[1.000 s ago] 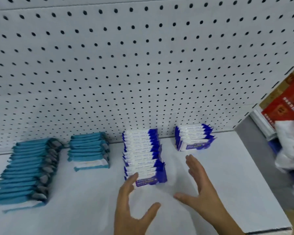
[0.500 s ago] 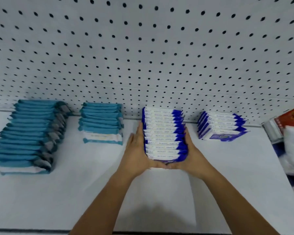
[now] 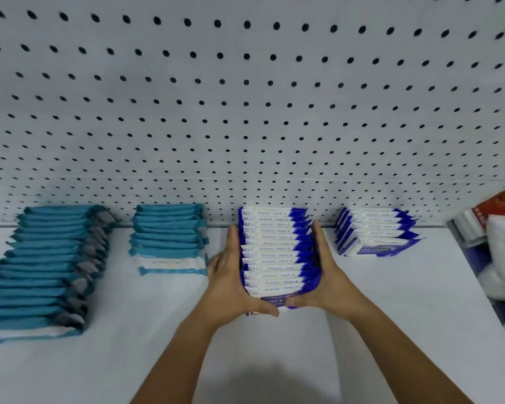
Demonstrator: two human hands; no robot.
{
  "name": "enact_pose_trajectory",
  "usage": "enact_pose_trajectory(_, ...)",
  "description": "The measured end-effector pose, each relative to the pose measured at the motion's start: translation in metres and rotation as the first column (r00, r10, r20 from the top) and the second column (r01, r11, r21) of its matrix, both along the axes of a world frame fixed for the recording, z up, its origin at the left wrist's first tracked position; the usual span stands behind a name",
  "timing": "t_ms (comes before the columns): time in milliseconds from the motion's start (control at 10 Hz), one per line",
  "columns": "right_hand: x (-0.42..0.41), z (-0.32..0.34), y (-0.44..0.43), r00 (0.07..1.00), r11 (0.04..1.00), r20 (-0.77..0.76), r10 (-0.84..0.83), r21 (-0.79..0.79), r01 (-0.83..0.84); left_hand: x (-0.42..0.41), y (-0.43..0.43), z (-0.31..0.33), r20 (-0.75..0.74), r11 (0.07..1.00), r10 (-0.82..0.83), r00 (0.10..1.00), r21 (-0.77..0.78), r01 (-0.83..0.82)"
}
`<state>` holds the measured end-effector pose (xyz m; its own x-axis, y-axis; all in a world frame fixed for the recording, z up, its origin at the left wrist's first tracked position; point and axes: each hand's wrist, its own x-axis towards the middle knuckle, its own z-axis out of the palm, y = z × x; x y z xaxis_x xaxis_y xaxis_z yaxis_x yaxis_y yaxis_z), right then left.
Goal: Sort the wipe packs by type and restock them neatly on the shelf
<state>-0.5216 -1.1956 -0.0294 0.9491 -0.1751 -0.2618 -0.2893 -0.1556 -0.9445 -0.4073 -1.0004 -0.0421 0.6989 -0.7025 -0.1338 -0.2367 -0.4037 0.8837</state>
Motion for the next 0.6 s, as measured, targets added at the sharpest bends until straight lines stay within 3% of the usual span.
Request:
enact_pose_trajectory(100, 0.010, -0.002, -0.002, 0.999, 0.998, 0.014, 0.050, -0.034, -0.049, 0.009, -0.004, -0.003, -0.020, 0.999, -0.042, 0.999, 0.002, 0.042)
enact_pose_trajectory(300, 0.012, -0.008, 0.004, 0.999, 0.998, 0.034, 0.002, -0.068, 0.000, 0.010, -0.006, -0.002, -0.097, 0.989, -0.022, 0.995, -0.145, 0.008)
enact_pose_trajectory(400, 0.001, -0.006, 0.013, 0.996, 0.996, 0.042, -0.078, -0.035, 0.079, -0.007, -0.002, -0.002, -0.154, 0.981, 0.071, 0.985, -0.170, -0.098)
enact_pose_trajectory(600, -0.030, -0.002, 0.038, 0.957, 0.957, 0.012, -0.289, 0.021, 0.289, -0.055, 0.010, 0.008, -0.205, 0.948, 0.300, 0.932, -0.048, -0.316)
